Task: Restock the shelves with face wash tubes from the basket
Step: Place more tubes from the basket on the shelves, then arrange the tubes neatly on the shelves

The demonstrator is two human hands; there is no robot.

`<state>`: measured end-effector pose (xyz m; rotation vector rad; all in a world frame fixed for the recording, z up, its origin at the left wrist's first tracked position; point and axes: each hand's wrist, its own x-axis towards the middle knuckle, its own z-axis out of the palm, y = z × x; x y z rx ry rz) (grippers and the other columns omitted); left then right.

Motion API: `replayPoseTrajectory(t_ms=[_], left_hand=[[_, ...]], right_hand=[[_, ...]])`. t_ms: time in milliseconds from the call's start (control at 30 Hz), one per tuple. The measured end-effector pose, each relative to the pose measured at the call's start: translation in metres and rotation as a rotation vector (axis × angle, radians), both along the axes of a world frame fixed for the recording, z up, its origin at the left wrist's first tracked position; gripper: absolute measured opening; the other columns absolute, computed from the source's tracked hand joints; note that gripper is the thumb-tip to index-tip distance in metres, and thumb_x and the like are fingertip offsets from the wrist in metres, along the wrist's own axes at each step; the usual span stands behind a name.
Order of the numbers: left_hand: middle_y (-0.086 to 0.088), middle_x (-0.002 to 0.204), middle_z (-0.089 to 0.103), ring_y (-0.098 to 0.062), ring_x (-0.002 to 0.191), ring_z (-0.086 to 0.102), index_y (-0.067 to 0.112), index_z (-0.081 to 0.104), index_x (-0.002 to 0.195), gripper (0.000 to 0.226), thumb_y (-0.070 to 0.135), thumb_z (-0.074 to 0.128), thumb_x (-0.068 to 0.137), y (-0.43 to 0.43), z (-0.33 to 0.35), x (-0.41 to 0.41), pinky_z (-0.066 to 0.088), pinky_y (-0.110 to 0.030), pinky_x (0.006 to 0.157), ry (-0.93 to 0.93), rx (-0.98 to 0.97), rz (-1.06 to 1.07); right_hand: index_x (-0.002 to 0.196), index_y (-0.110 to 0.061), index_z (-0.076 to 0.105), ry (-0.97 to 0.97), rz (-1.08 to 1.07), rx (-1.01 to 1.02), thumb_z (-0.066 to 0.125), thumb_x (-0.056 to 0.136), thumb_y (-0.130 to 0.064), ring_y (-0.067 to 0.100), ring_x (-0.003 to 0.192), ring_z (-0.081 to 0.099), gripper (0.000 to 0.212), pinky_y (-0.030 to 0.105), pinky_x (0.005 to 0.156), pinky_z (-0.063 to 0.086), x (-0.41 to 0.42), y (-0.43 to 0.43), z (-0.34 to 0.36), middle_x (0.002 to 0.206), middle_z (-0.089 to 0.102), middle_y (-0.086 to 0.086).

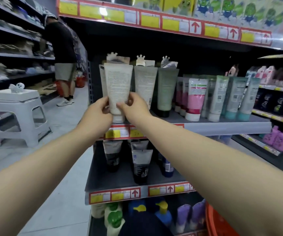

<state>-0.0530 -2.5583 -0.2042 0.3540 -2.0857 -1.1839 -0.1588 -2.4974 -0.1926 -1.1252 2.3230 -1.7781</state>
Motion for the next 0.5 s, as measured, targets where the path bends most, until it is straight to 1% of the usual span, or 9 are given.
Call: replayPoseTrajectory(t_ms=[67, 133, 167, 233, 300, 367, 400, 467, 500], left_hand=[[0.019, 0.118, 0.062, -0.001, 0.112, 0.057, 0.031, 0.051, 0.133, 0.060, -0.002, 0.050, 0.083, -0.005, -0.002, 0.001, 0.047, -0.031, 0.100, -0.047, -0.008, -0.026], [0.019, 0.119, 0.063, -0.002, 0.112, 0.059, 0.035, 0.051, 0.131, 0.059, 0.004, 0.049, 0.081, -0.006, -0.005, 0.002, 0.048, -0.036, 0.098, -0.077, -0.033, -0.026], [0.018, 0.118, 0.064, -0.005, 0.110, 0.060, 0.036, 0.051, 0.130, 0.058, 0.007, 0.047, 0.080, -0.003, -0.008, 0.003, 0.050, -0.038, 0.097, -0.095, -0.066, 0.003], [0.008, 0.122, 0.062, -0.013, 0.112, 0.059, 0.030, 0.049, 0.133, 0.057, 0.006, 0.045, 0.082, 0.006, -0.015, 0.007, 0.048, -0.037, 0.097, -0.135, -0.176, 0.124], [-0.001, 0.126, 0.058, -0.020, 0.115, 0.056, 0.021, 0.046, 0.137, 0.055, 0.004, 0.046, 0.084, 0.021, -0.024, 0.010, 0.044, -0.032, 0.098, -0.175, -0.322, 0.198], [-0.007, 0.131, 0.054, -0.024, 0.120, 0.052, 0.017, 0.044, 0.138, 0.055, 0.003, 0.047, 0.085, 0.041, -0.033, 0.008, 0.041, -0.031, 0.099, -0.234, -0.470, 0.147], [-0.009, 0.136, 0.051, -0.025, 0.124, 0.049, 0.016, 0.041, 0.141, 0.058, 0.004, 0.047, 0.085, 0.052, -0.036, 0.006, 0.038, -0.031, 0.101, -0.281, -0.533, 0.111], [-0.009, 0.143, 0.044, -0.026, 0.129, 0.043, 0.016, 0.034, 0.144, 0.063, 0.004, 0.047, 0.083, 0.072, -0.042, -0.004, 0.036, -0.032, 0.103, -0.373, -0.622, 0.040], [-0.010, 0.144, 0.042, -0.026, 0.130, 0.042, 0.016, 0.032, 0.145, 0.066, 0.005, 0.046, 0.082, 0.082, -0.046, -0.010, 0.036, -0.034, 0.104, -0.411, -0.655, 0.000]], right_hand=[[0.125, -0.010, 0.053, 0.032, 0.011, 0.035, 0.066, 0.086, -0.020, 0.022, 0.113, 0.058, 0.042, 0.038, 0.101, 0.045, -0.004, -0.001, 0.000, 0.123, 0.062, 0.007], [0.126, -0.010, 0.054, 0.051, 0.029, 0.076, 0.066, 0.086, -0.022, 0.023, 0.112, 0.059, 0.044, 0.040, 0.101, 0.046, -0.006, 0.000, -0.001, 0.122, 0.063, 0.007], [0.126, -0.009, 0.053, 0.061, 0.035, 0.101, 0.066, 0.086, -0.023, 0.022, 0.112, 0.059, 0.044, 0.040, 0.101, 0.046, -0.005, 0.003, -0.002, 0.121, 0.063, 0.007], [0.129, -0.010, 0.048, 0.101, 0.031, 0.121, 0.064, 0.088, -0.023, 0.021, 0.114, 0.058, 0.047, 0.038, 0.102, 0.045, -0.003, 0.015, -0.007, 0.124, 0.061, 0.006], [0.135, -0.012, 0.042, 0.239, 0.017, 0.138, 0.060, 0.090, -0.023, 0.021, 0.118, 0.054, 0.050, 0.036, 0.103, 0.043, 0.001, 0.038, -0.014, 0.129, 0.057, 0.007], [0.141, -0.011, 0.035, 0.448, 0.032, 0.229, 0.058, 0.091, -0.022, 0.023, 0.127, 0.048, 0.056, 0.036, 0.106, 0.038, 0.002, 0.067, -0.025, 0.138, 0.051, 0.009], [0.144, -0.010, 0.032, 0.534, 0.049, 0.301, 0.057, 0.090, -0.021, 0.023, 0.131, 0.044, 0.060, 0.034, 0.108, 0.035, 0.000, 0.083, -0.032, 0.142, 0.046, 0.010], [0.146, -0.007, 0.026, 0.642, 0.057, 0.448, 0.057, 0.089, -0.020, 0.023, 0.136, 0.037, 0.066, 0.028, 0.110, 0.028, -0.006, 0.116, -0.044, 0.147, 0.039, 0.012], [0.147, -0.007, 0.024, 0.673, 0.049, 0.513, 0.057, 0.088, -0.021, 0.023, 0.137, 0.035, 0.069, 0.028, 0.110, 0.026, -0.011, 0.133, -0.050, 0.149, 0.036, 0.012]])
